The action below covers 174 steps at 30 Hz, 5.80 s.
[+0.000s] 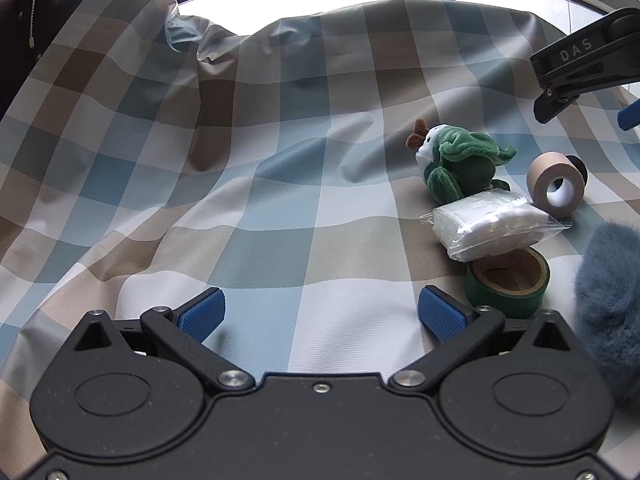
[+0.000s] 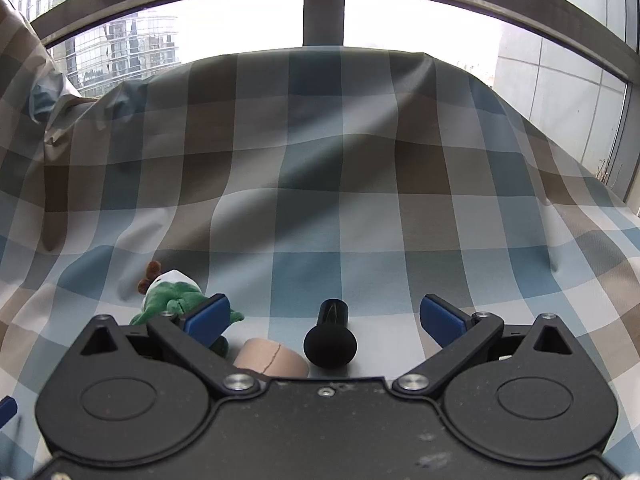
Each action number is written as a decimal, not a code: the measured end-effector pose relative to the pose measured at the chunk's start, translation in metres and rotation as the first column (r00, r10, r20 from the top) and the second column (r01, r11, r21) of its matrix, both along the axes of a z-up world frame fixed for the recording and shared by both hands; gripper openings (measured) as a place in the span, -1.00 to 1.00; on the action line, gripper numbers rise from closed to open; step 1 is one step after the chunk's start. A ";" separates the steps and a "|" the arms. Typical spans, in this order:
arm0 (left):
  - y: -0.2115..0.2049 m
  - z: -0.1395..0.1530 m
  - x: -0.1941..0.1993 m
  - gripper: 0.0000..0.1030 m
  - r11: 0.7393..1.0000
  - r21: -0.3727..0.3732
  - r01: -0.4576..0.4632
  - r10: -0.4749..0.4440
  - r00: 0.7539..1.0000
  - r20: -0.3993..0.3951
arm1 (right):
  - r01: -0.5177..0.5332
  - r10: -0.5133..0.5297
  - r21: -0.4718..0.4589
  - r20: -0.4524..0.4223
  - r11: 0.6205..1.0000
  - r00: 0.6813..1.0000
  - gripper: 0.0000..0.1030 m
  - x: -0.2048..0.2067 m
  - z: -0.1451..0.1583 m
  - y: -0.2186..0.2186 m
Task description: Organize soft objects
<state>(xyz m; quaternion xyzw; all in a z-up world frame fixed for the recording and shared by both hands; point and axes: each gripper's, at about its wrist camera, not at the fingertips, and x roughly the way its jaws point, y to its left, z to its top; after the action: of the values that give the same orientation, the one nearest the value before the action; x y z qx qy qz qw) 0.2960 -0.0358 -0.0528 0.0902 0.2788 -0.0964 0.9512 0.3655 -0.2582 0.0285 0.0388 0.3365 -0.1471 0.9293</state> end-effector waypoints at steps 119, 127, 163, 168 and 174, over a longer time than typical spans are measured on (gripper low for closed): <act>-0.007 0.107 -0.142 -0.05 0.992 -0.077 0.097 -0.103 0.991 -0.082 | 0.068 -0.066 -0.025 0.072 0.997 0.995 -0.08 -0.140 -0.065 -0.069; 0.007 0.104 -0.207 -0.05 0.993 -0.042 0.107 -0.108 0.994 -0.022 | 0.086 -0.085 -0.003 0.163 0.996 0.983 -0.08 -0.166 -0.046 -0.068; 0.036 0.070 -0.237 -0.04 0.987 -0.140 0.077 -0.095 0.988 -0.125 | 0.101 -0.048 -0.112 0.401 0.989 0.915 -0.08 -0.301 -0.010 0.009; 0.032 0.068 -0.237 -0.04 0.988 -0.120 0.101 -0.117 0.984 -0.137 | 0.108 -0.072 -0.075 0.377 0.991 0.923 -0.08 -0.278 -0.010 0.004; 0.022 0.066 -0.238 -0.04 0.984 -0.105 0.144 -0.161 0.972 -0.170 | 0.008 -0.007 -0.003 0.297 1.000 0.955 -0.08 -0.297 0.010 0.011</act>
<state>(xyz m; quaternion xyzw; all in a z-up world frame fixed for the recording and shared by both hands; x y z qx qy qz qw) 0.0577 -0.0138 0.0129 0.0583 0.3501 -0.1897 0.9154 0.0689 -0.2475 0.0389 0.0595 0.1927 -0.1437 0.9688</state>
